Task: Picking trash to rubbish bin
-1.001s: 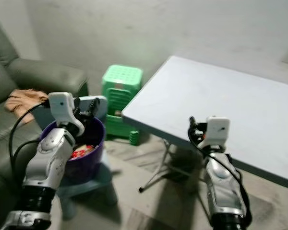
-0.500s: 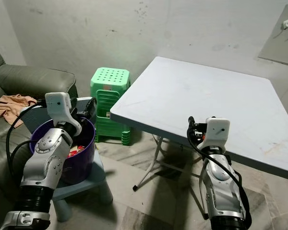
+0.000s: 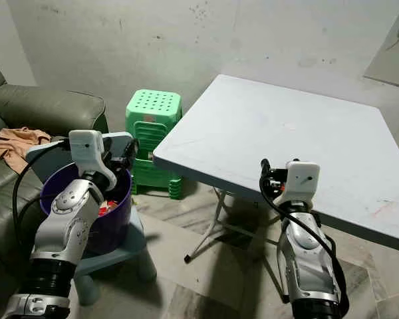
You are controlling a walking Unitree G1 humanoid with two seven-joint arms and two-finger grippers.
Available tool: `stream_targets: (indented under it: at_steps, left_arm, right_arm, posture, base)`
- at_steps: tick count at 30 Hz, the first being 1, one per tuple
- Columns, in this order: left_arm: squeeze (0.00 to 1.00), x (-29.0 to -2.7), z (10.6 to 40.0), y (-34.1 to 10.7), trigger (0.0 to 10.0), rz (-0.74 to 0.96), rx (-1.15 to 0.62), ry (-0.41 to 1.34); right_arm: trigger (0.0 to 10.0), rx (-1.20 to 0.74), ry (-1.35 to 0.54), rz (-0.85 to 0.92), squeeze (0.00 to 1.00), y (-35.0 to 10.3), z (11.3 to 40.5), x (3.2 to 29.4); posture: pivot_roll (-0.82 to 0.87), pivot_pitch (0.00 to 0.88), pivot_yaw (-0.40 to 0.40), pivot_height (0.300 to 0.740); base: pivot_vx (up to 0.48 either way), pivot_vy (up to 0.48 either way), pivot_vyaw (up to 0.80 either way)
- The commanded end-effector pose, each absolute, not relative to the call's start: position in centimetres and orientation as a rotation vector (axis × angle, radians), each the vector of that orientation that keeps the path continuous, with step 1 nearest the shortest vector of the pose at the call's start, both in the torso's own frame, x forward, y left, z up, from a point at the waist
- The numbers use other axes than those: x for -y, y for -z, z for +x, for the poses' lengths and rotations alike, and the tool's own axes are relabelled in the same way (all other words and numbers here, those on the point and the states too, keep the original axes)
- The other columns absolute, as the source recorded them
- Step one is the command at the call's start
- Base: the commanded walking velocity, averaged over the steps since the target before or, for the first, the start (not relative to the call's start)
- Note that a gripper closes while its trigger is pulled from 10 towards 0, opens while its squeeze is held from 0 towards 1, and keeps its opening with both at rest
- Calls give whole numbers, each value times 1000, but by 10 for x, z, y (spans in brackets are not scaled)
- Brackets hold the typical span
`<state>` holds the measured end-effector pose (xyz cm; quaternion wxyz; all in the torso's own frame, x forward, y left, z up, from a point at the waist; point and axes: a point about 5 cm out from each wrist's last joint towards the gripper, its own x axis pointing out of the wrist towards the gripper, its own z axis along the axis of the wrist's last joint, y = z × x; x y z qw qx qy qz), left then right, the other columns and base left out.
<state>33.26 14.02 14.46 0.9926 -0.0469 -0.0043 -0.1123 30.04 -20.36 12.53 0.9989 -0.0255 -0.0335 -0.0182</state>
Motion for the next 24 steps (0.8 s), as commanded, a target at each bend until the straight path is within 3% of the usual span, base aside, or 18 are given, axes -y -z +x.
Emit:
stream_targets:
  at_steps: [1,12,17,24]
  left_arm:
    - [0,-136,326,-127,10000,-33,-31,264]
    - [0,-130,290,-73,10000,60,-163,397]
    - [0,-133,285,-48,10000,66,-238,360]
    - [0,-139,268,1,10000,82,-417,289]
  right_arm:
    - [10000,29,-23,-73,0,-113,294,201]
    - [10000,-171,-365,-84,0,-57,257,189]
    - [10000,-251,-346,-71,0,-33,252,197]
    - [10000,-371,-179,-56,0,1,244,213]
  posture:
    - [-13,0,-68,740]
    - [-20,0,-56,740]
    - [-18,0,-54,740]
    - [-17,0,-57,740]
  base:
    - [0,0,0]
    - [0,0,0]
    - [0,0,0]
    - [0,0,0]
